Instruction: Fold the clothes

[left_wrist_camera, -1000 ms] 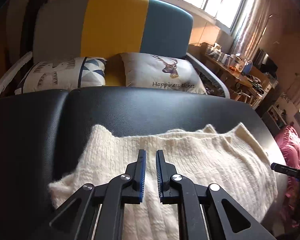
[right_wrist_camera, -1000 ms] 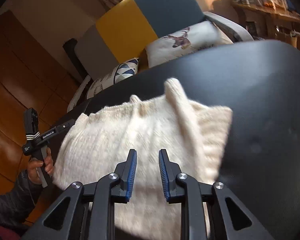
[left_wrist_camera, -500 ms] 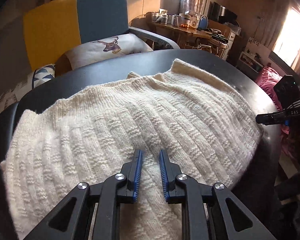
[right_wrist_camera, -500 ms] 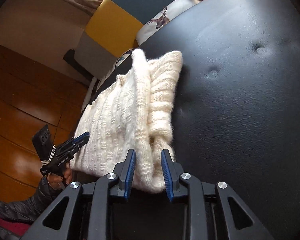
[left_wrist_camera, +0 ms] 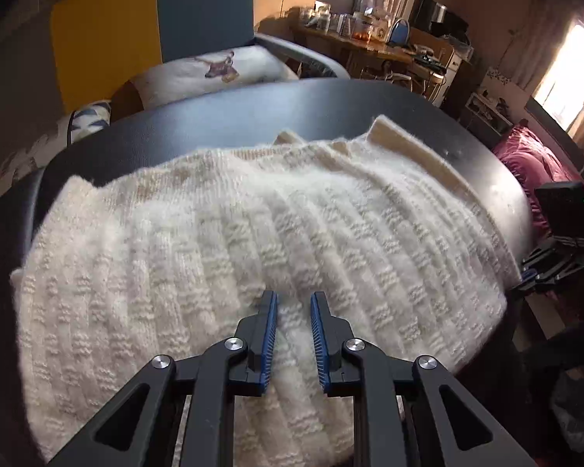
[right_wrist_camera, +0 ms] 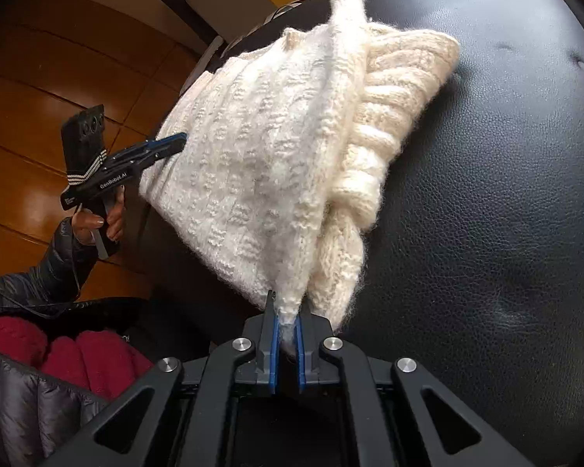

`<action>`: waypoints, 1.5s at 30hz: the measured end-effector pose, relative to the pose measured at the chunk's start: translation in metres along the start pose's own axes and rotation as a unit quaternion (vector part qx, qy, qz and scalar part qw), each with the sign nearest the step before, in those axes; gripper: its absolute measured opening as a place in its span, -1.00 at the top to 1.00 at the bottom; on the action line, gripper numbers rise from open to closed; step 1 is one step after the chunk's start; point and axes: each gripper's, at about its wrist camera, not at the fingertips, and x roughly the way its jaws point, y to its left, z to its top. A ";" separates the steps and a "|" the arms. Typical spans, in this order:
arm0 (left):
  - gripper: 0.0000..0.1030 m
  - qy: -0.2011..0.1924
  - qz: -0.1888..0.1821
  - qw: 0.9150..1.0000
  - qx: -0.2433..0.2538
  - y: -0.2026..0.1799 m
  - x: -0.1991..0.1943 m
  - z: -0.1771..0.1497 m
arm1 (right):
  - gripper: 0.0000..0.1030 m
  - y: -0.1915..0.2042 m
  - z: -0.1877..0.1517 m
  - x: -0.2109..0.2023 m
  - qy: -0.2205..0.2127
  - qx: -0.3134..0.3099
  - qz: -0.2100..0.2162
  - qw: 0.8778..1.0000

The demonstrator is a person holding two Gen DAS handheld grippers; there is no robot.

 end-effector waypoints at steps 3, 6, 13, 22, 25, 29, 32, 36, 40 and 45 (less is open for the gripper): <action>0.63 -0.012 -0.039 0.999 0.015 -0.021 0.004 0.019 | 0.57 0.002 0.006 -0.015 -0.021 0.013 -0.010 1.000; 0.63 -0.012 -0.057 0.997 0.051 -0.046 0.018 0.033 | 0.49 0.005 0.018 -0.048 -0.081 0.010 -0.034 0.996; 0.63 0.005 -0.069 0.994 0.082 -0.073 0.054 0.041 | 0.35 0.009 0.099 -0.041 -0.135 -0.013 -0.153 0.979; 0.63 0.003 -0.063 0.996 0.057 -0.066 0.088 0.071 | 0.89 -0.010 0.127 -0.002 -0.112 -0.024 -0.289 0.950; 0.63 0.018 -0.109 0.994 -0.006 -0.055 0.107 0.077 | 0.89 -0.036 0.114 -0.003 -0.121 0.026 -0.269 0.955; 0.63 0.016 -0.120 0.992 -0.024 -0.055 0.103 0.079 | 0.87 -0.044 0.113 -0.010 -0.132 0.047 -0.254 0.957; 0.63 -0.006 -0.127 0.990 -0.063 -0.042 0.082 0.079 | 0.82 -0.052 0.108 -0.017 -0.152 0.068 -0.220 0.961; 0.44 -0.054 -0.111 0.984 -0.127 0.009 0.027 0.059 | 0.73 -0.059 0.101 -0.029 -0.180 0.103 -0.178 0.962; 0.23 -0.092 -0.044 0.974 -0.203 0.089 -0.034 0.013 | 0.54 -0.035 0.098 -0.050 -0.236 0.086 -0.223 0.942; 0.21 -0.086 0.041 0.964 -0.248 0.168 -0.079 -0.048 | 0.50 0.028 0.100 -0.053 -0.277 0.021 -0.228 0.933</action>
